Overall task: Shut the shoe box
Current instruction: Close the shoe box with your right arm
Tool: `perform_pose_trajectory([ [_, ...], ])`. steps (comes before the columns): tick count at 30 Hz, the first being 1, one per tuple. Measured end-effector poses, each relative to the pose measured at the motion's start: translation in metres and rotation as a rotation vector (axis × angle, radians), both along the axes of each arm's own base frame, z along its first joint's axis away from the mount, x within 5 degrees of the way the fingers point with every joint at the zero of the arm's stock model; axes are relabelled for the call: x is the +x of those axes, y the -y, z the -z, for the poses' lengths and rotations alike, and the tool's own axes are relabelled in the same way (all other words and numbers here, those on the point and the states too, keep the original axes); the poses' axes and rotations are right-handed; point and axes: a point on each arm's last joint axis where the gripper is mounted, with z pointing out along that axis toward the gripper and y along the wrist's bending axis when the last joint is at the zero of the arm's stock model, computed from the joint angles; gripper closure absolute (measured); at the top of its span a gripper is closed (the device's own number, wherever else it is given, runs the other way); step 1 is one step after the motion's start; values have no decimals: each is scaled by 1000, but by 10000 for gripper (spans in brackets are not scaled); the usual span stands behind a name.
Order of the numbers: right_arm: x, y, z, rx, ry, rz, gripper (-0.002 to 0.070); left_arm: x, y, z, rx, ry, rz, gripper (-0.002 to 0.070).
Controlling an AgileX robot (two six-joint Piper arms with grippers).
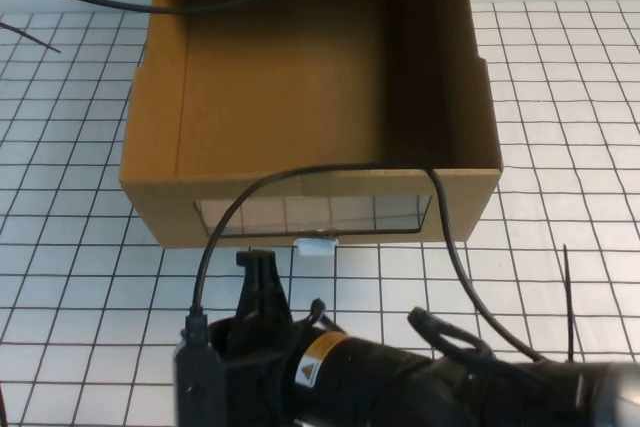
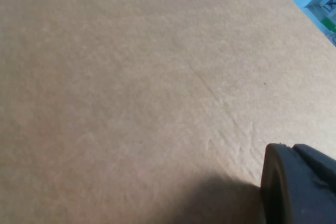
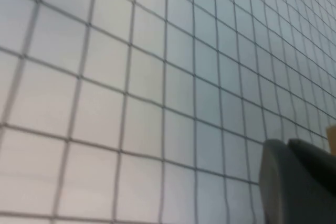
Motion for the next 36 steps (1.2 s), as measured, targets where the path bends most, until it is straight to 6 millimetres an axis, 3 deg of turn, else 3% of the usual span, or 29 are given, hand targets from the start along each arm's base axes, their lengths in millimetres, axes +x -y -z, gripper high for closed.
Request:
perform_pose_trajectory([
  [9, 44, 5, 10, -40, 116, 59, 690, 0, 0, 0, -2, 0, 0, 680],
  [22, 114, 1, -1, 66, 144, 123, 689, 0, 0, 0, -2, 0, 0, 680],
  [36, 205, -4, -2, 163, 196, 223, 690, 0, 0, 0, -5, -2, 0, 680],
])
